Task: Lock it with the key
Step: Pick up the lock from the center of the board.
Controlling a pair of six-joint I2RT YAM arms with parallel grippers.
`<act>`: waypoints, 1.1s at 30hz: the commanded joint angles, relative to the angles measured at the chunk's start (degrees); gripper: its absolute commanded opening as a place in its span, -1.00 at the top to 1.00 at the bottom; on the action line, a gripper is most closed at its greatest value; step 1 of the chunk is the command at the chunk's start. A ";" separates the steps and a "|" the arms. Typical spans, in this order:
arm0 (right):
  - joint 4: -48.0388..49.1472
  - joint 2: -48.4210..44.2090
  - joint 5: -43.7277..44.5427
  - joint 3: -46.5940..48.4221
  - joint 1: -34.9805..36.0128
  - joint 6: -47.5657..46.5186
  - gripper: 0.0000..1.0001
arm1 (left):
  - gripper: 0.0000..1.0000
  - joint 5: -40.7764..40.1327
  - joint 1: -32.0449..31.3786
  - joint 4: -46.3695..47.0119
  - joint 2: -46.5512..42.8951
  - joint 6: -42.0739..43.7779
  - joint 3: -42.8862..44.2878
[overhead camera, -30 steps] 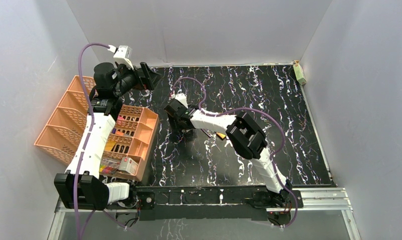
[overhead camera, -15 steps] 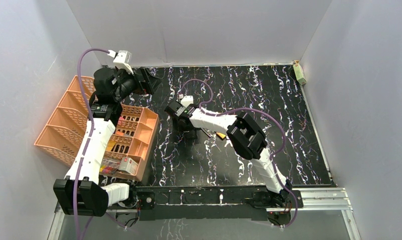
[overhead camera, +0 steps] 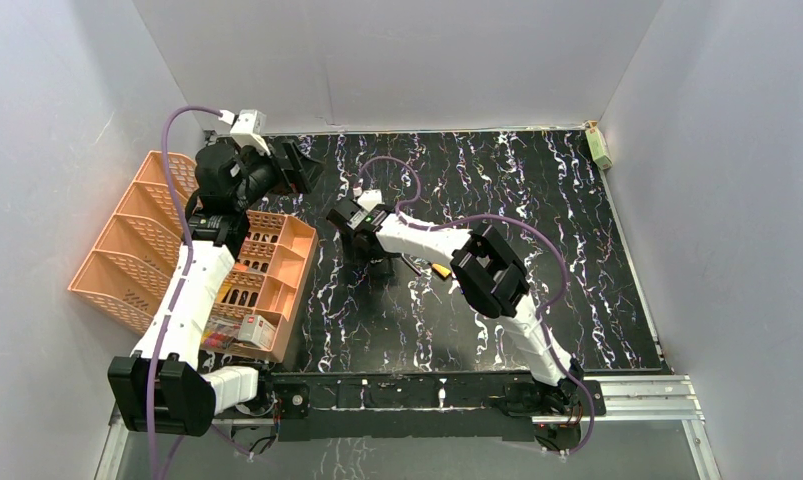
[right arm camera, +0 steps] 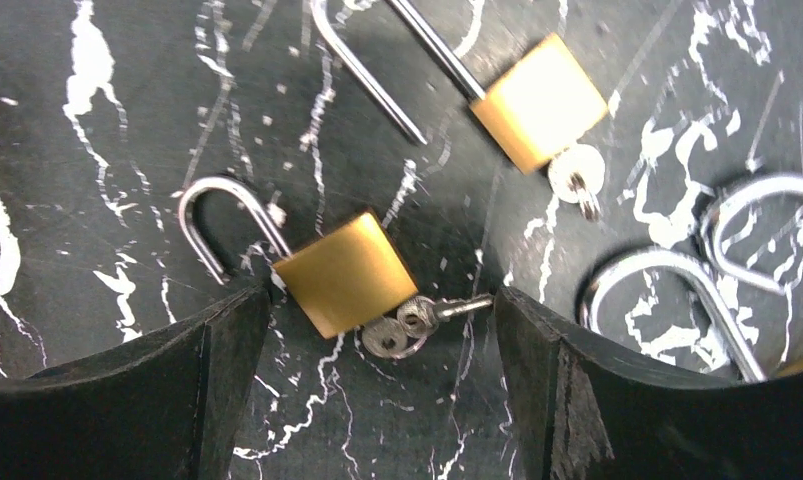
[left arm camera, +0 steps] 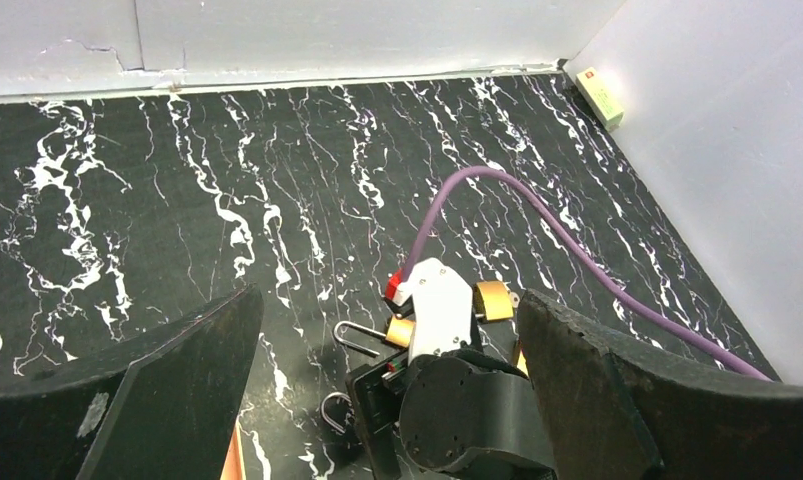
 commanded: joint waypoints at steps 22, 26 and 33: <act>13.04 -0.49 -10.51 -10.55 0.46 -21.99 0.09 | -0.97 -6.17 -3.99 -3.68 -2.11 1.02 2.01; 16.27 -2.53 -12.19 -15.89 0.46 -21.26 0.98 | -0.97 -6.61 -4.12 -4.09 -1.90 0.18 2.42; 32.32 -19.50 -37.44 -32.60 -1.47 -31.53 1.00 | -0.89 1.93 -4.58 -4.82 -0.62 0.54 2.77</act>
